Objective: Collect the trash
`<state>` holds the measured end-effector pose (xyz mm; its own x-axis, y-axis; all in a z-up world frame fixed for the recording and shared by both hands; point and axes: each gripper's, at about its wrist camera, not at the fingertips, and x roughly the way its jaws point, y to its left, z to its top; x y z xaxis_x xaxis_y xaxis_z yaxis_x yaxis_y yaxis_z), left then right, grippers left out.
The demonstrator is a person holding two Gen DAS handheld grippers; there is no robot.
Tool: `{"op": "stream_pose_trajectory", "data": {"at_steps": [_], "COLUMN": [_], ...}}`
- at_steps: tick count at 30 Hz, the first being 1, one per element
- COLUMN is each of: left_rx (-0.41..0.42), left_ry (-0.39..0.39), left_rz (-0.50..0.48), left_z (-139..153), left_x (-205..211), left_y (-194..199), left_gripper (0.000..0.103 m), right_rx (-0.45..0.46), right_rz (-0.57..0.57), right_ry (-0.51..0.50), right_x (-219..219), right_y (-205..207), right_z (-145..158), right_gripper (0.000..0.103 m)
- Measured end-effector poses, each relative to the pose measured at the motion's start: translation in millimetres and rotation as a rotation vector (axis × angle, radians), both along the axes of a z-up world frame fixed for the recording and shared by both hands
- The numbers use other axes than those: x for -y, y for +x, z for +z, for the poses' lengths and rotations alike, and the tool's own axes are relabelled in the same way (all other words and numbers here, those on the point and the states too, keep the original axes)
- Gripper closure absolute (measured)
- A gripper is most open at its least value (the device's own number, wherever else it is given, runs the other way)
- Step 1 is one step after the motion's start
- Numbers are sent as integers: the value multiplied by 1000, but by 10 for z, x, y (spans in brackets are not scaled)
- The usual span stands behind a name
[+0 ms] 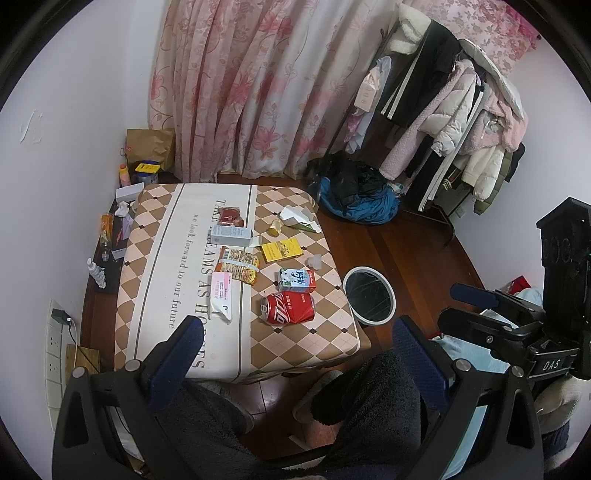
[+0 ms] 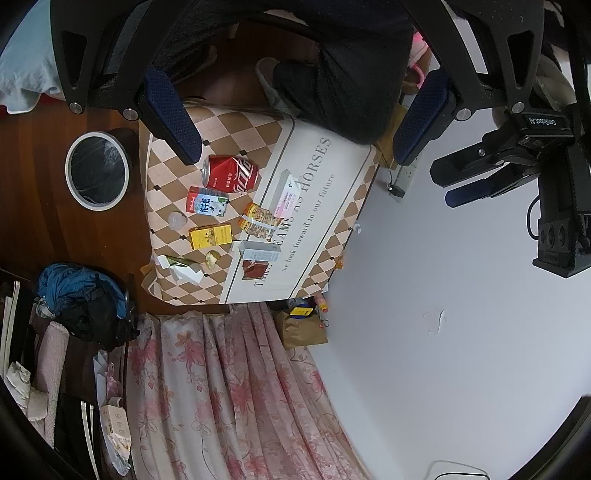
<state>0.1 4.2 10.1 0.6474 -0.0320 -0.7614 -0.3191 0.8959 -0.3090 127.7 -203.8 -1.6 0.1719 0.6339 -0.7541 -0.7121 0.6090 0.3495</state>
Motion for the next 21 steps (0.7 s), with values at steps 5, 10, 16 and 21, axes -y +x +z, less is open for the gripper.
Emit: {"op": "stream_pose_trajectory", "data": {"at_steps": [5,10,16,21], "left_rx": [0,0,1,2], "left_ry": [-1,-1,1,-1], "left_rz": [0,1,2,1], "left_z": [0,5,-3,-2], "left_x": [4,8,12,13], "left_y": [1,-1,-4,-7], "left_gripper": [0,0,0,0], "right_rx": [1,3,5,6], "right_rz": [0,2,1,1], "right_ry": [-1,-3,-1,-4], "right_x": [-5,-1,-4,-11], "right_y": [-5,-5,-12,-16], "right_z": [5,14,8,12], "right_gripper": [0,0,0,0]}}
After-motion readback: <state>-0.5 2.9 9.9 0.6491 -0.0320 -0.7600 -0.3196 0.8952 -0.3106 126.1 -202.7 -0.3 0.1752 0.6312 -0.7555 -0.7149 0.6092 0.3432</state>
